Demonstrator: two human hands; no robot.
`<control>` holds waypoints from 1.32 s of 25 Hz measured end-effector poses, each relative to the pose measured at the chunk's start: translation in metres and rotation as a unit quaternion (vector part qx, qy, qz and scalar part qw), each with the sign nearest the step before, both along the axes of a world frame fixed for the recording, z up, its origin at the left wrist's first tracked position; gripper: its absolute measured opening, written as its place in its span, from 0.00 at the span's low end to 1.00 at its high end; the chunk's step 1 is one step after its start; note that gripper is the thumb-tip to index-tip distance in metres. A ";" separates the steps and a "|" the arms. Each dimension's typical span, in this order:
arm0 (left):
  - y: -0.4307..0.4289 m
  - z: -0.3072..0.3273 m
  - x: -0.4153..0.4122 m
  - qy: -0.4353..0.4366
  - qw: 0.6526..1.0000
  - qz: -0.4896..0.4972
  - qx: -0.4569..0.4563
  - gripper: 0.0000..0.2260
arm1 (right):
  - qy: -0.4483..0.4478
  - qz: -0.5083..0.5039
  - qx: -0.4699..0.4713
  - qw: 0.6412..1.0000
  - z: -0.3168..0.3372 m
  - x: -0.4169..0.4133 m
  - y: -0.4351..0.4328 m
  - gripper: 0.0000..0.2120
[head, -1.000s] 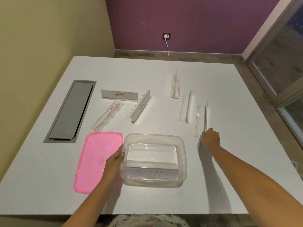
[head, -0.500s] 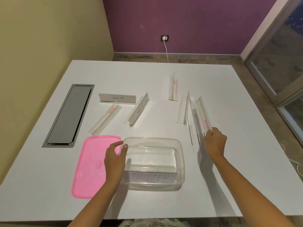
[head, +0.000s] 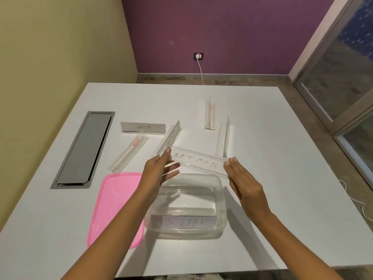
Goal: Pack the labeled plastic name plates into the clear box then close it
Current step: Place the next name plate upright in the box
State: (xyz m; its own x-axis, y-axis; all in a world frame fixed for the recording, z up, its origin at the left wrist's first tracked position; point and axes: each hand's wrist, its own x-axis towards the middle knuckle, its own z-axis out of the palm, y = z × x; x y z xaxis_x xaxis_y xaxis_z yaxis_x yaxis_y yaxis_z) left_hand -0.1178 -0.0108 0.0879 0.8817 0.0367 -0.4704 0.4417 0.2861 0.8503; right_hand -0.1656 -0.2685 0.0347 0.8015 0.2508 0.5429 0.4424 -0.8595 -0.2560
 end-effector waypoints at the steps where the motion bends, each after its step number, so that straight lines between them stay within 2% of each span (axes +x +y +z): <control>1: 0.005 0.000 0.002 0.013 1.000 0.003 -0.003 0.18 | -0.004 0.015 -0.005 1.000 0.001 -0.002 0.002 0.18; 6: 0.023 -0.001 -0.009 0.036 0.998 0.002 0.042 0.10 | 0.034 0.054 0.001 0.998 0.008 -0.003 0.014 0.19; 11: 0.031 -0.011 -0.030 0.008 0.997 0.016 0.071 0.07 | 0.154 0.039 -0.033 0.987 0.024 -0.003 0.030 0.31; 14: 0.029 -0.018 -0.046 0.003 0.998 0.008 0.057 0.07 | 0.292 0.062 -0.019 0.954 0.030 -0.001 0.043 0.35; 18: 0.032 -0.034 -0.070 0.016 0.999 0.018 0.039 0.08 | 0.422 0.093 -0.013 0.902 0.021 0.006 0.053 0.31; 19: 0.034 -0.038 -0.076 0.009 0.997 0.014 0.081 0.08 | 0.442 0.099 -0.012 0.891 0.017 0.007 0.056 0.31; 20: 0.036 -0.042 -0.080 -0.004 0.987 0.005 0.163 0.08 | 0.457 0.105 -0.015 0.883 0.013 0.006 0.058 0.31; 22: 0.039 -0.046 -0.086 -0.032 0.943 -0.019 0.332 0.15 | 0.472 0.106 -0.027 0.875 0.002 0.003 0.063 0.32; 25: 0.041 -0.047 -0.089 -0.085 0.876 -0.085 0.466 0.31 | 0.486 0.090 -0.044 0.868 -0.014 -0.001 0.066 0.33; 27: 0.044 -0.053 -0.089 -0.099 0.834 -0.131 0.526 0.32 | 0.498 0.087 -0.051 0.861 -0.022 -0.004 0.069 0.33; 28: 0.044 -0.054 -0.089 -0.091 0.842 -0.137 0.514 0.30 | 0.501 0.087 -0.050 0.860 -0.026 -0.006 0.070 0.33; 30: 0.044 -0.054 -0.084 -0.054 0.891 -0.117 0.434 0.26 | 0.502 0.090 -0.042 0.859 -0.034 -0.010 0.073 0.32; 31: 0.043 -0.054 -0.082 -0.038 0.905 -0.112 0.408 0.24 | 0.501 0.092 -0.039 0.859 -0.037 -0.011 0.075 0.31; 33: 0.045 -0.056 -0.080 -0.018 0.909 -0.119 0.399 0.23 | 0.504 0.092 -0.034 0.858 -0.042 -0.012 0.075 0.30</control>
State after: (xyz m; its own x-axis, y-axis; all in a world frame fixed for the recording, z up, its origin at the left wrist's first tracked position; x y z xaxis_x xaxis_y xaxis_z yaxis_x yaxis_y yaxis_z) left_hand -0.1980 0.0340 0.0314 0.9237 0.1600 -0.3481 0.3780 -0.5284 0.7602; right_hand -0.1779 -0.1931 -0.0071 0.7983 0.4279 -0.4239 0.1559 -0.8266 -0.5408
